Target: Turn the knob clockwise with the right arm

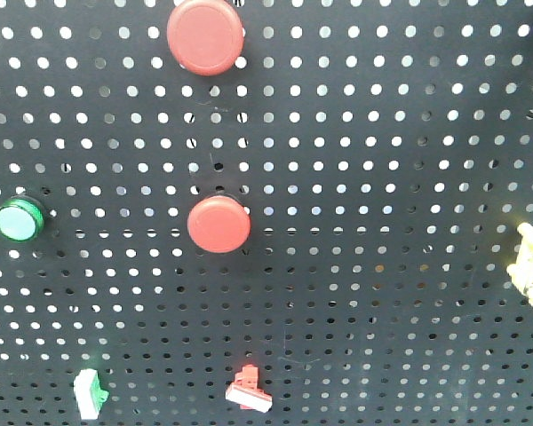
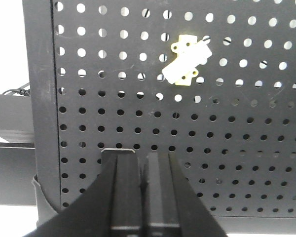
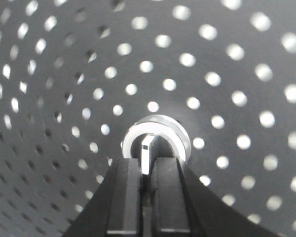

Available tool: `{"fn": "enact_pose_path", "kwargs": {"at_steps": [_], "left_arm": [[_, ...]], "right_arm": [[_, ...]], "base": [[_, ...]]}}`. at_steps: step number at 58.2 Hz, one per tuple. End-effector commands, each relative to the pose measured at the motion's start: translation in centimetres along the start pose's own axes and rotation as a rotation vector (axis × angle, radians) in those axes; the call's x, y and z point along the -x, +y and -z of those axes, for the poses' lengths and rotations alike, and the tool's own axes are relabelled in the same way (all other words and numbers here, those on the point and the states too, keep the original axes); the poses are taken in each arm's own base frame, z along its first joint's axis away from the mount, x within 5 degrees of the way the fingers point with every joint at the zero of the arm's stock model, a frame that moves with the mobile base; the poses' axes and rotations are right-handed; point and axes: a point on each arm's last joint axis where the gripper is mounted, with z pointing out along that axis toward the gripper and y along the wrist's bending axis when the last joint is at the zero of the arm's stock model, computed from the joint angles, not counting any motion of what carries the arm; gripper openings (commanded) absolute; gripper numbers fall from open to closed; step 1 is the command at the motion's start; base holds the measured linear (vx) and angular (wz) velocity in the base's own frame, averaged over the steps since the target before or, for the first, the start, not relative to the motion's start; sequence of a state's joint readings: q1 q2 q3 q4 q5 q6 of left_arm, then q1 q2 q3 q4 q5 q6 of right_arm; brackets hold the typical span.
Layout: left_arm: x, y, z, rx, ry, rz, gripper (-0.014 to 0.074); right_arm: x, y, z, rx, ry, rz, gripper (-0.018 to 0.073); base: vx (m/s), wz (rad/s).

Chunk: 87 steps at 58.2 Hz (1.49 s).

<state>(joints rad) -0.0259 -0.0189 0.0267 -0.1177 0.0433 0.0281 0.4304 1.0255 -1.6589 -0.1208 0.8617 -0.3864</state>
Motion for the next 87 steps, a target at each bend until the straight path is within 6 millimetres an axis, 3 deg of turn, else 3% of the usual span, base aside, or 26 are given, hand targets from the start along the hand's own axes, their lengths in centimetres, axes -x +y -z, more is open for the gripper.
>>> {"fn": "enact_pose_path", "kwargs": {"at_steps": [1, 21, 35, 50, 72, 87], "left_arm": [[0.3, 0.1, 0.0, 0.005, -0.069, 0.012, -0.0006], [0.3, 0.1, 0.0, 0.005, -0.069, 0.012, -0.0006], [0.3, 0.1, 0.0, 0.005, -0.069, 0.012, -0.0006], [0.3, 0.1, 0.0, 0.005, -0.069, 0.012, -0.0006], [0.3, 0.1, 0.0, 0.005, -0.069, 0.012, -0.0006], [0.3, 0.1, 0.0, 0.005, -0.069, 0.012, -0.0006]], "right_arm": [[0.9, -0.3, -1.1, -0.025, -0.076, -0.152, -0.0009], [1.6, 0.6, -1.5, 0.121, -0.109, -0.849, -0.0009], [2.9, 0.5, -1.2, 0.232, -0.226, -1.192, -0.0009], [2.9, 0.1, -1.2, 0.203, -0.239, -1.297, -0.0009], [3.0, -0.1, -1.3, 0.179, -0.269, -1.281, -0.0001], [2.9, -0.2, -1.3, 0.165, -0.270, -1.244, 0.0110]], "base": [[0.00, 0.00], [0.00, 0.00], [0.00, 0.00], [0.00, -0.01], [0.00, 0.00], [0.00, 0.00]]}}
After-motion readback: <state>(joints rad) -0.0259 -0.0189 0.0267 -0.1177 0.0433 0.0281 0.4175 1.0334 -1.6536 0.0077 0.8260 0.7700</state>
